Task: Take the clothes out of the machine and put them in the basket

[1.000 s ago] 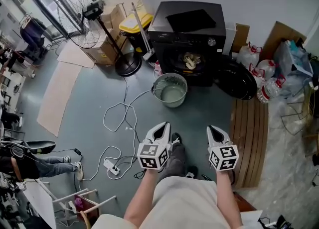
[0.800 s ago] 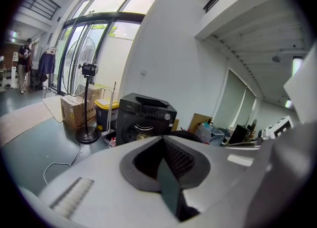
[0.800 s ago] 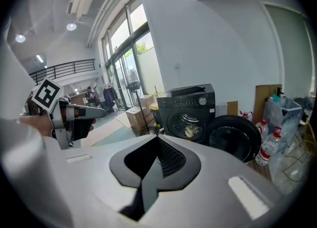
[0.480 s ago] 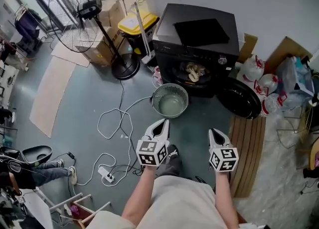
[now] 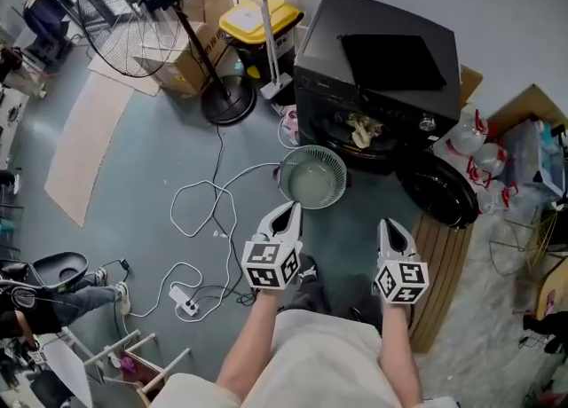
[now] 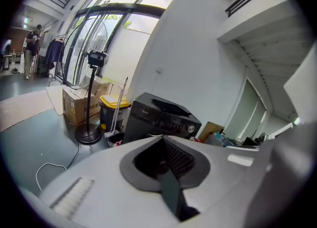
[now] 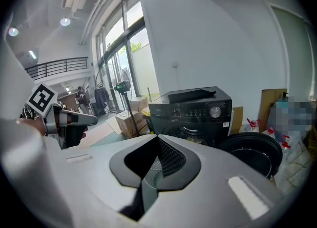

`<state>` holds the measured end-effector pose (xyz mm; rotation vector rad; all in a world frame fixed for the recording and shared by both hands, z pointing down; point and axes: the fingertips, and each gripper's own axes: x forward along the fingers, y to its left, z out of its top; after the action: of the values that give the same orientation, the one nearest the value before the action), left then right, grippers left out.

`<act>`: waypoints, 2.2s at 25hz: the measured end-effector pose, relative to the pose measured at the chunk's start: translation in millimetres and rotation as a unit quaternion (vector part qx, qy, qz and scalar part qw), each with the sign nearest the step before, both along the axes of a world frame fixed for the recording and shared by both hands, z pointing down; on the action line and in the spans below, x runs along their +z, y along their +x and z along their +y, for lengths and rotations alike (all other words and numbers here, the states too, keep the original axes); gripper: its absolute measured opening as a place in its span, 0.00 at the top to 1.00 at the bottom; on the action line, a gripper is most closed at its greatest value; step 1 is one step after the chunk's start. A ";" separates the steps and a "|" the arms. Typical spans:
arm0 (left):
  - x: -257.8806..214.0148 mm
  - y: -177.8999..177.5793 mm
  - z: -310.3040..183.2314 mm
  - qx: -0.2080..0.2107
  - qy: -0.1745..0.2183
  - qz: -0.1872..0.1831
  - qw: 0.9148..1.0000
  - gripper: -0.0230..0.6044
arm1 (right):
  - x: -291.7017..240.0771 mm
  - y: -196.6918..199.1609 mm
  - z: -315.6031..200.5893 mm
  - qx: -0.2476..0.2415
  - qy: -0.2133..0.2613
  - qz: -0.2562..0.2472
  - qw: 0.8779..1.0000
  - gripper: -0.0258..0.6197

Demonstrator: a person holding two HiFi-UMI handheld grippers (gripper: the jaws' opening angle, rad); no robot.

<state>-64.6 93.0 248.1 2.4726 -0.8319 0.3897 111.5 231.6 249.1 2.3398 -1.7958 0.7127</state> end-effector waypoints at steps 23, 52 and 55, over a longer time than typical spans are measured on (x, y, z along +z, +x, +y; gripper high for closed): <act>183.8 86.5 -81.1 -0.039 -0.055 -0.026 0.997 0.87 | 190.6 128.4 -211.4 -0.188 -0.107 0.088 0.972 0.96; 392.9 194.8 -111.0 -0.015 -0.075 -0.012 0.997 0.87 | 522.0 244.8 -312.6 -0.294 -0.351 0.276 0.845 0.48; 408.5 187.7 -102.4 -0.018 -0.090 -0.019 0.996 0.87 | 550.6 253.1 -317.2 -0.315 -0.375 0.292 0.821 0.39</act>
<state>123.1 -9.4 656.7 2.2871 -0.8188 0.4797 364.5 -85.5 799.7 1.1562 -1.4598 0.4027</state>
